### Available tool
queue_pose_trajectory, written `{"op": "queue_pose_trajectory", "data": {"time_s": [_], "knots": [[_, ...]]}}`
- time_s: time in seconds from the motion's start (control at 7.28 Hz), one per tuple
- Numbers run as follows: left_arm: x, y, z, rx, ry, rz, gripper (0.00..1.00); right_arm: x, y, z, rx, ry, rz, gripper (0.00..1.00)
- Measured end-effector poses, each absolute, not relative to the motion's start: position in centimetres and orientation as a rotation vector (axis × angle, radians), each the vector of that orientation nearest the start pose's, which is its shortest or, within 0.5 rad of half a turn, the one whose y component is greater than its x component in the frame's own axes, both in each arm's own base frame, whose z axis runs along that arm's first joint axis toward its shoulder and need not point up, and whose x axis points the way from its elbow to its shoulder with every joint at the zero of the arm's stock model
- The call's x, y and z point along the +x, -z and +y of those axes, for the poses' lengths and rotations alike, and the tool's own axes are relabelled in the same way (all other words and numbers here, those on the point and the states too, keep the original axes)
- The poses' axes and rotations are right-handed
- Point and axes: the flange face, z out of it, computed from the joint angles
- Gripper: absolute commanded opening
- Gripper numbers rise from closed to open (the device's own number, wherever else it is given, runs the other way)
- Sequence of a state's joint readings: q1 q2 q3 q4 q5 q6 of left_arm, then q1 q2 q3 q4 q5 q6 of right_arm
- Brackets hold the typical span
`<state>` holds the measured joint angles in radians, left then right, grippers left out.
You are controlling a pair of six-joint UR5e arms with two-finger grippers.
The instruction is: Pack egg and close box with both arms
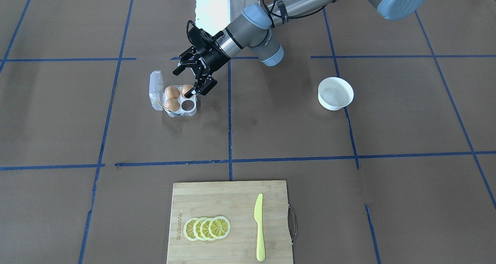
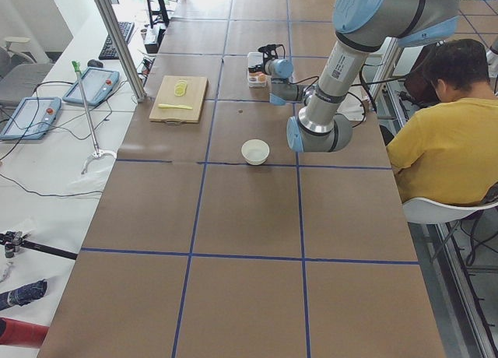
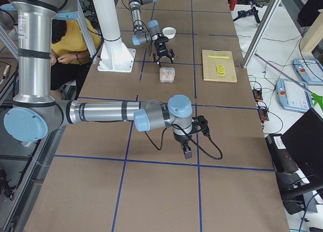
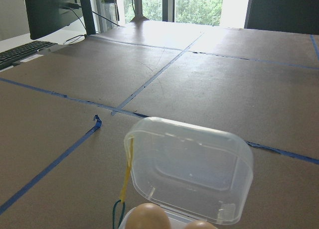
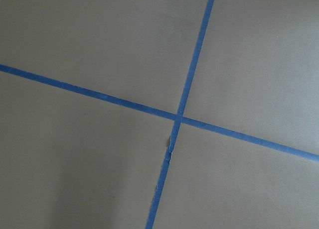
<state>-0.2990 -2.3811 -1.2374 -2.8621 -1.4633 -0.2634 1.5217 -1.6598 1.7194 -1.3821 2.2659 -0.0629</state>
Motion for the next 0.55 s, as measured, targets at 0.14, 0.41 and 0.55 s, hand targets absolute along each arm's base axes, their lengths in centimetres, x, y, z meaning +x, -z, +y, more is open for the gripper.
{"op": "queue_pose_trajectory", "data": {"time_s": [0.14, 0.41, 0.55], "knots": [[64.2, -15.9, -37.1, 1.328, -0.661, 1.175, 1.00, 4.6, -61.2, -47.2, 0.243, 0.193, -0.691, 1.00], [59.0, -15.7, -41.1, 1.194, -0.736, 1.074, 1.00, 4.6, -61.3, -47.2, 0.241, 0.192, -0.692, 1.00], [55.5, -15.9, -43.8, 1.107, -0.758, 1.014, 1.00, 4.6, -61.3, -47.2, 0.241, 0.191, -0.692, 1.00]]}}
